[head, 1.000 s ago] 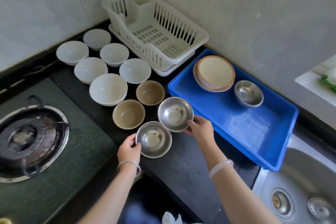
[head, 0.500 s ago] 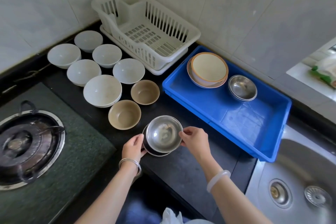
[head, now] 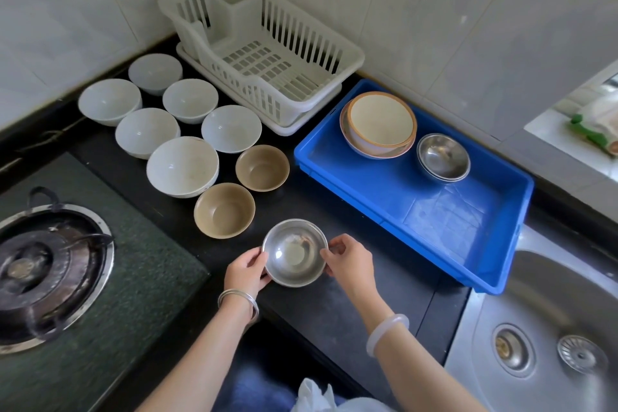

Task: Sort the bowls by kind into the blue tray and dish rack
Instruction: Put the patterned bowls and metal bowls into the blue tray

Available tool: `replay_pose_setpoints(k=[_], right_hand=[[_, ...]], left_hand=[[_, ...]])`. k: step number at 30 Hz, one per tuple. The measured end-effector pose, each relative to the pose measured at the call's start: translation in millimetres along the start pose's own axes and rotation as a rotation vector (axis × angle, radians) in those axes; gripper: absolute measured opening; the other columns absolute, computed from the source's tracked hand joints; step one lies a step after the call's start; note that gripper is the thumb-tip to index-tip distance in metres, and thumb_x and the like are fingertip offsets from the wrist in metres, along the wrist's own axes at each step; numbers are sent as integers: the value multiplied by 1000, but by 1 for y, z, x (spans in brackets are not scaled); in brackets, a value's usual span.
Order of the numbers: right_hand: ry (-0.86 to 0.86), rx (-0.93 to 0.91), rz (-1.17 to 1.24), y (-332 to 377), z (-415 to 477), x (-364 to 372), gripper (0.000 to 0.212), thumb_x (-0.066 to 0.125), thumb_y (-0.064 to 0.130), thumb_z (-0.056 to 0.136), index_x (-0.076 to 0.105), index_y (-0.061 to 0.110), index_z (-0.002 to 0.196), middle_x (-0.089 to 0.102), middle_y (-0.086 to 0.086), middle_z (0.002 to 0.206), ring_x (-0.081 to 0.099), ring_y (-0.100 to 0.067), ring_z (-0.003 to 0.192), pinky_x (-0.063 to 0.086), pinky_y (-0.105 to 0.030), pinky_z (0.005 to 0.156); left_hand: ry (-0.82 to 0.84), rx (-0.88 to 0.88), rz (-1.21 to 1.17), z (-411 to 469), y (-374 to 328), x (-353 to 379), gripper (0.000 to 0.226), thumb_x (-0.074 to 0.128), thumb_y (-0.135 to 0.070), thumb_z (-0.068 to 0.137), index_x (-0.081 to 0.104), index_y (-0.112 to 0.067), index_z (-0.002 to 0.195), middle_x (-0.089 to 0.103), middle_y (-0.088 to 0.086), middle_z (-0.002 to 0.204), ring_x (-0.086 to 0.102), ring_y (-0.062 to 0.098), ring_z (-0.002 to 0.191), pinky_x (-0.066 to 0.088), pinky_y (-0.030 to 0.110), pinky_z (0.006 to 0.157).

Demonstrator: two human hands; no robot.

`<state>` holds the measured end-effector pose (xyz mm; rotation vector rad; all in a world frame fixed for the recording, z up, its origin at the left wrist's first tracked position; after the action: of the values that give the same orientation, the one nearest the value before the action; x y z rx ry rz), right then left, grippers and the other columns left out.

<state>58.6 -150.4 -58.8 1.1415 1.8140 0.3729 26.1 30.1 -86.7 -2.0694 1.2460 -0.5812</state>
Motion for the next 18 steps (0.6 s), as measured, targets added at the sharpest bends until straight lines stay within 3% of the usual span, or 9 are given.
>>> replay_pose_setpoints(k=[2,6,11,18], right_hand=[[39,12,1,-2,3,1,16,65,24,86,62,21,102,69,-1,93,68,-19,77,59,-29,69],[186,129,216,-6,8,2,30,62,16,91,63,14,121,71,-3,98,71,-17,80,61,-26,69],[140,102,361,-7,10,-17,25,64,14,90,67,15,115,74,-1,90,73,-13,73,59,-22,61],[-7,51,569,4,30,-88,13,62,14,90,71,15,99,75,-2,85,74,-15,75,59,-24,65]], left_hand=[[3,-5,15,1,-1,0,15,55,-7,89,65,-6,101,60,7,81,59,19,83,53,26,66],[12,-11,43,1,-3,1,15,55,-8,90,65,-9,100,62,7,87,60,19,85,53,27,66],[76,37,82,-2,-19,18,17,56,-11,89,66,-14,102,66,5,93,63,17,89,54,27,69],[239,132,131,-10,-71,97,14,55,-12,90,63,-22,90,66,1,92,63,13,86,53,19,59]])
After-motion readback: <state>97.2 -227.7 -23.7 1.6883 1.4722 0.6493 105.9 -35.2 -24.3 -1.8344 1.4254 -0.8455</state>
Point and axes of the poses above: each hand's wrist, its own z-axis towards the middle knuckle, its own x-axis out of the palm, y = z × x, the point moved 2 cm from there along z, towards the middle knuckle
